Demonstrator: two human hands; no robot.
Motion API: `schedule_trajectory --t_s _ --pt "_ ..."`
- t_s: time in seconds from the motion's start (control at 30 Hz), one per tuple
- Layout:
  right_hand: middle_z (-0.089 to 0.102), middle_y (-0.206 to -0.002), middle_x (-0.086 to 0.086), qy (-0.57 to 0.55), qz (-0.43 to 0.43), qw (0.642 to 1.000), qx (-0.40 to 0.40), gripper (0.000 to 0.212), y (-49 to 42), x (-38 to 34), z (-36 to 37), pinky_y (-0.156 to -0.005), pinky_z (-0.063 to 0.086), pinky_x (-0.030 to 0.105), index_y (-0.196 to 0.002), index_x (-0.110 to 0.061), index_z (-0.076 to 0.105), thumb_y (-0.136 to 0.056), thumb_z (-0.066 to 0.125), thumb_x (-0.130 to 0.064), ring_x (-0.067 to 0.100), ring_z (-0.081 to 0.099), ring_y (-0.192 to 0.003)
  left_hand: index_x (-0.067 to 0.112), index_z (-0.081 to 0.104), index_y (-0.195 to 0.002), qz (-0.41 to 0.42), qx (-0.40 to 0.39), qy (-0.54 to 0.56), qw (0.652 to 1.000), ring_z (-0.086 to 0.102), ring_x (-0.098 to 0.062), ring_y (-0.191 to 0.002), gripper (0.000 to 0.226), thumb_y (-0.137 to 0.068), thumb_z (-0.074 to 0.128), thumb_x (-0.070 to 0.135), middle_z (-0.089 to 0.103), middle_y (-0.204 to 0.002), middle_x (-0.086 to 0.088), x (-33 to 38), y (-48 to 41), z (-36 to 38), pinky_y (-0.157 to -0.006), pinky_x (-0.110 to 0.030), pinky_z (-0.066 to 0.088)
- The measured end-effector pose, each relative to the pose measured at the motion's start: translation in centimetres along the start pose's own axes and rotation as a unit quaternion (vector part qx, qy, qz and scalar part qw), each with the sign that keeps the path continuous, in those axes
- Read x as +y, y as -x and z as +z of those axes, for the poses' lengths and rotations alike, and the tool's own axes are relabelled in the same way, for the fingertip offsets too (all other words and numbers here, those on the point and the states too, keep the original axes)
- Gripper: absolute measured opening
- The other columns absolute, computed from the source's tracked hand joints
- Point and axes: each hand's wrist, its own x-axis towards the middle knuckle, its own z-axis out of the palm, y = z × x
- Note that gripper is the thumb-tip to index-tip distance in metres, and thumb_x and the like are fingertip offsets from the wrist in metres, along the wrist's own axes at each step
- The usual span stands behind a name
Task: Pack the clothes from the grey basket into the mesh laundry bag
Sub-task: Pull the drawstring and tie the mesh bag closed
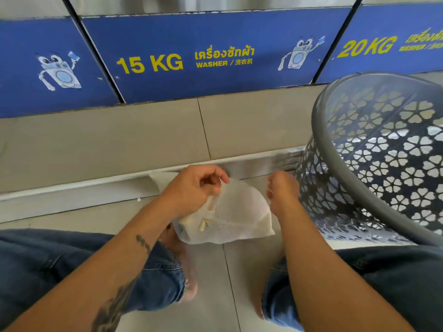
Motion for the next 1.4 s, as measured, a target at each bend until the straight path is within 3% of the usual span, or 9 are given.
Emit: schedule_trajectory --t_s 0.1,0.2,0.3,0.37,0.47,0.57,0.73,1.13,1.4 --pt "0.059 -0.089 0.007 0.122 -0.049 0.991 0.025 0.035 -1.2 2.7 1.3 -0.064 0.045 0.029 -0.117 -0.003 0.06 -0.085 0.055 -0.016 0.022 0.056 -0.076 0.029 0.071 -0.092 -0.061 0.047 -0.044 0.996 0.057 -0.003 -0.077 0.031 -0.088 0.061 0.0 0.062 -0.082 0.007 -3.8 1.3 -0.2 -0.075 -0.013 0.044" --pt "0.06 -0.117 0.009 0.239 -0.006 0.971 0.009 0.045 -0.7 8.9 1.0 -0.087 0.048 0.041 -0.126 -0.021 0.051 -0.082 0.053 -0.034 0.031 0.056 -0.103 0.04 0.063 -0.111 -0.169 0.111 -0.12 0.972 0.056 -0.019 -0.107 0.023 -0.091 0.063 0.029 0.06 -0.122 -0.002 -8.9 1.6 -0.9 -0.095 -0.032 0.042" --pt "0.052 -0.137 0.008 0.195 0.044 0.975 -0.1 0.051 -1.2 12.8 0.6 -0.092 0.036 0.04 -0.141 -0.018 0.045 -0.097 0.044 -0.043 0.026 0.047 -0.111 0.06 0.031 -0.136 -0.306 0.072 -0.07 0.947 0.033 -0.036 -0.137 0.068 -0.076 0.062 0.069 0.023 -0.155 -0.005 -11.7 1.0 -1.7 -0.112 -0.056 0.029" --pt "0.047 -0.142 0.005 0.187 0.075 0.971 -0.132 0.059 -1.6 12.7 0.5 -0.098 0.034 0.044 -0.146 -0.018 0.04 -0.098 0.044 -0.052 0.027 0.044 -0.116 0.065 0.006 -0.139 -0.34 0.03 0.034 0.939 0.041 -0.037 -0.132 0.104 -0.057 0.068 0.083 0.027 -0.153 -0.002 -12.3 0.4 -1.4 -0.108 -0.058 0.036" --pt "0.052 -0.138 -0.001 0.178 0.098 0.96 -0.192 0.077 -1.5 12.0 0.5 -0.108 0.037 0.05 -0.142 -0.023 0.044 -0.082 0.058 -0.069 0.029 0.05 -0.124 0.054 -0.009 -0.145 -0.339 -0.015 0.003 0.941 0.046 -0.031 -0.127 0.126 -0.053 0.074 0.077 0.035 -0.145 0.003 -11.9 0.5 -0.2 -0.107 -0.05 0.039" --pt "0.062 -0.131 0.001 0.21 0.068 0.955 -0.197 0.111 -2.2 13.2 0.3 -0.105 0.045 0.055 -0.14 -0.029 0.049 -0.046 0.071 -0.084 0.03 0.059 -0.116 0.04 0.026 -0.149 -0.29 0.043 -0.002 0.956 0.055 -0.021 -0.116 0.092 -0.074 0.078 0.043 0.051 -0.134 0.011 -10.8 0.9 -0.9 -0.099 -0.041 0.044" --pt "0.057 -0.131 0.004 0.245 -0.036 0.963 -0.108 0.063 5.3 10.3 -0.8 -0.101 0.043 0.045 -0.137 -0.021 0.049 -0.086 0.064 -0.056 0.027 0.052 -0.112 0.029 0.066 -0.118 -0.223 0.105 0.036 0.968 0.064 -0.011 -0.091 0.032 -0.087 0.067 0.021 0.069 -0.101 0.013 -7.8 3.0 -2.2 -0.076 -0.031 0.048" --pt "0.062 -0.1 0.0 0.251 -0.389 0.883 -0.075 0.036 15.1 -7.5 0.0 -0.084 0.043 0.035 -0.113 -0.02 0.063 -0.088 0.069 -0.045 0.026 0.059 -0.099 0.023 0.067 -0.108 -0.016 0.227 0.151 0.962 0.066 -0.019 -0.093 0.024 -0.084 0.069 0.024 0.071 -0.099 0.005 3.6 7.3 -10.5 -0.085 -0.037 0.05" --pt "0.057 -0.124 -0.001 0.325 -0.304 0.869 -0.215 0.066 8.9 -15.7 11.1 -0.092 0.046 0.039 -0.13 -0.016 0.052 -0.078 0.073 -0.052 0.022 0.058 -0.108 0.023 0.022 -0.154 -0.165 0.168 0.107 0.966 0.029 -0.03 -0.144 0.106 -0.069 0.053 0.078 0.027 -0.159 -0.005 5.1 -6.3 -17.1 -0.116 -0.049 0.025"
